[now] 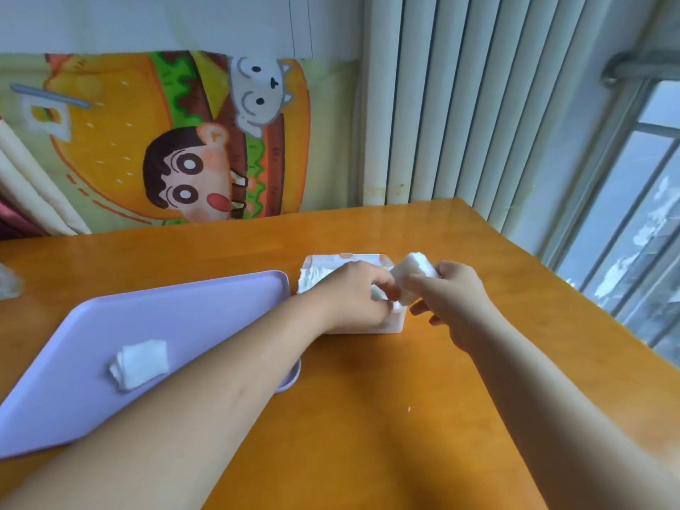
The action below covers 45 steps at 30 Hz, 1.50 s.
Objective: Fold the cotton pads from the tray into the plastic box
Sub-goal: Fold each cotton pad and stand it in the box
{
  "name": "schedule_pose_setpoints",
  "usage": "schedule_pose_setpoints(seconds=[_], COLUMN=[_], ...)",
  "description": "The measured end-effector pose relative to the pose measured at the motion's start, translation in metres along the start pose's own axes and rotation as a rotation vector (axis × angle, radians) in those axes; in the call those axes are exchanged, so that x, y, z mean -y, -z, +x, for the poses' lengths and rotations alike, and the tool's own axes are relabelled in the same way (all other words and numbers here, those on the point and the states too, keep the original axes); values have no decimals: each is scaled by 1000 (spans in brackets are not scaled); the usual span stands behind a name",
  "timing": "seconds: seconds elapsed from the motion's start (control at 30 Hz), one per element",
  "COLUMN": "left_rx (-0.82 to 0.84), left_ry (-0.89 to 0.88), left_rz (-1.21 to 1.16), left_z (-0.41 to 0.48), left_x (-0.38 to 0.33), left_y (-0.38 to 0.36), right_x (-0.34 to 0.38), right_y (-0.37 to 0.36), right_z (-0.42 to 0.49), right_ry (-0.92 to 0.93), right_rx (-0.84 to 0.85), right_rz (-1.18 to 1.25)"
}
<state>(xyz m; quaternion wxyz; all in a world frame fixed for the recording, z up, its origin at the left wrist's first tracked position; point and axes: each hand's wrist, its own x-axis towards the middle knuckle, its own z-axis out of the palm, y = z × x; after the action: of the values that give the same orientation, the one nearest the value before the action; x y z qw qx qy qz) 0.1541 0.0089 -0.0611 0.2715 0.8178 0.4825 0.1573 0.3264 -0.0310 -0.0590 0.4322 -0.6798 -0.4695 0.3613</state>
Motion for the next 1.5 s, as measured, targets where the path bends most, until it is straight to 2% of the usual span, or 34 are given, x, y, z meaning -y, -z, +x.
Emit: schedule_pose_setpoints(seconds=[0.13, 0.33, 0.43, 0.7, 0.87, 1.07, 1.2, 1.4, 1.5], left_rx=[72, 21, 1, -28, -27, -32, -78, -75, -98], left_ry=[-12, -21, -36, -28, -51, -55, -121, -138, -151], left_rz=[79, 72, 36, -77, -133, -148, -146, -101, -91], left_z=[10, 17, 18, 13, 8, 6, 5, -9, -34], left_x=[4, 16, 23, 34, 37, 41, 45, 40, 42], left_y=[-1, -3, -5, -7, -6, -7, -15, -16, -9], right_x=[-9, -12, -12, -4, 7, 23, 12, 2, 13], right_y=[-5, -18, -23, -48, -43, -31, -41, -50, -49], right_z=[11, 30, 37, 42, 38, 27, 22, 21, 1], right_ry=[-48, -156, -119, 87, 2, -71, -46, -146, 7], right_rx=[21, 73, 65, -120, 51, 305, 338, 168, -20], right_rz=[1, -47, -128, -783, -935, -886, -936, -826, -929])
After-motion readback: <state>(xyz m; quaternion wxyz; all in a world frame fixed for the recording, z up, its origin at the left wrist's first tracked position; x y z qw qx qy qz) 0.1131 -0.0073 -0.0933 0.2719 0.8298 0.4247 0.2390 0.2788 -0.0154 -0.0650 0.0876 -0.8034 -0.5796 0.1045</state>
